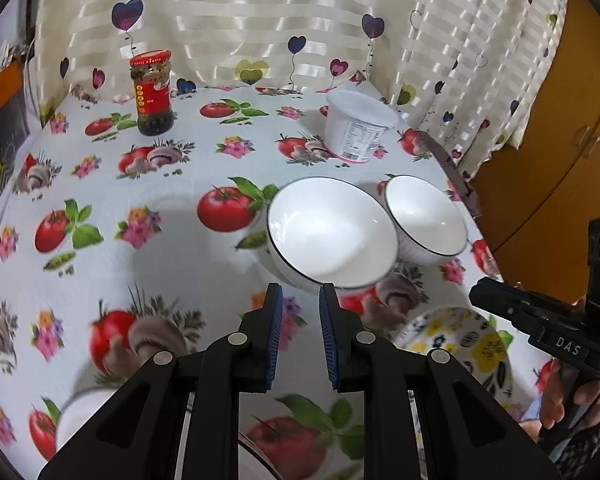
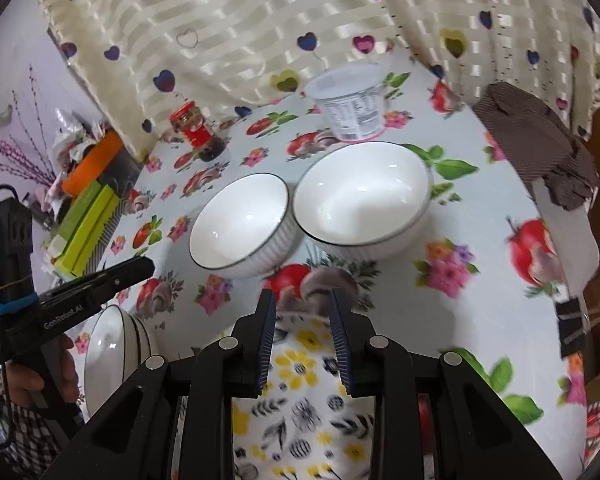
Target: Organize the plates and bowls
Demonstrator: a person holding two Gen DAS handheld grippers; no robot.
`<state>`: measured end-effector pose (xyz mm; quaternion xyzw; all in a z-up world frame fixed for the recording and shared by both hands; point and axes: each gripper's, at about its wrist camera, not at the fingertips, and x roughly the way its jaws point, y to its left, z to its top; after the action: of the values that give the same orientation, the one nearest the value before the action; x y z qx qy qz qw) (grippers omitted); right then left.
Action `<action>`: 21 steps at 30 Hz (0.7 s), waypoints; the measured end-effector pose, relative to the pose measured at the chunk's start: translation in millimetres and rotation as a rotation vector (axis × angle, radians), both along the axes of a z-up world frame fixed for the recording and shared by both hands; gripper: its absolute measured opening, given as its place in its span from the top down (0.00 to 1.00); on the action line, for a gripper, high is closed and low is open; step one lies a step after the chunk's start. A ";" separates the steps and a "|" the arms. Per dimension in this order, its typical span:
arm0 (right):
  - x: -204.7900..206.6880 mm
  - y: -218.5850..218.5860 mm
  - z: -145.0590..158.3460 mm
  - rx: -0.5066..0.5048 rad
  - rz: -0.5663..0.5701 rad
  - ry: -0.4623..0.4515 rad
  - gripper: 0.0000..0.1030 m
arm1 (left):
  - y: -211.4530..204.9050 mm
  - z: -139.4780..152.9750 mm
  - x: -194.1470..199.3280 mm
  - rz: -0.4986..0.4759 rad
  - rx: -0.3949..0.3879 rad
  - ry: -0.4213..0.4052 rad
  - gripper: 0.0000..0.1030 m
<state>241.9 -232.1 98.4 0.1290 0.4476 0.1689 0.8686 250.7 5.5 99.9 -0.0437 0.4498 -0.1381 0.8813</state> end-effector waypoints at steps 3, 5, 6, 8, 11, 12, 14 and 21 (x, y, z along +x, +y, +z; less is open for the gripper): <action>12.7 9.6 -3.1 0.006 0.009 0.015 0.74 | 0.6 -0.6 9.4 -0.015 0.004 0.004 0.81; 21.9 15.8 -5.8 0.015 0.014 0.029 0.74 | 1.2 -1.0 16.5 -0.023 -0.005 0.011 0.81; 25.0 17.8 -7.1 0.017 0.017 0.034 0.74 | 1.8 -1.0 21.3 -0.023 -0.010 0.011 0.81; 32.2 25.8 -9.7 0.018 0.032 0.041 0.74 | 3.0 -0.8 29.6 -0.025 -0.012 0.008 0.81; 41.1 34.3 -15.3 0.033 0.051 0.062 0.74 | 3.2 -0.3 43.9 -0.038 -0.024 0.009 0.81; 43.7 37.6 -17.1 0.026 0.048 0.065 0.74 | 3.1 -0.1 49.0 -0.039 -0.020 0.009 0.81; 47.9 41.1 -20.6 0.032 0.049 0.073 0.74 | 1.9 -0.7 56.7 -0.053 -0.017 0.013 0.81; 61.2 47.3 -26.9 0.034 0.036 0.090 0.74 | -5.3 -5.8 78.3 -0.081 0.020 0.029 0.81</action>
<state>303.1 -184.7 71.6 0.1429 0.4857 0.1861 0.8420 329.0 0.2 94.1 -0.0186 0.4651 -0.1686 0.8688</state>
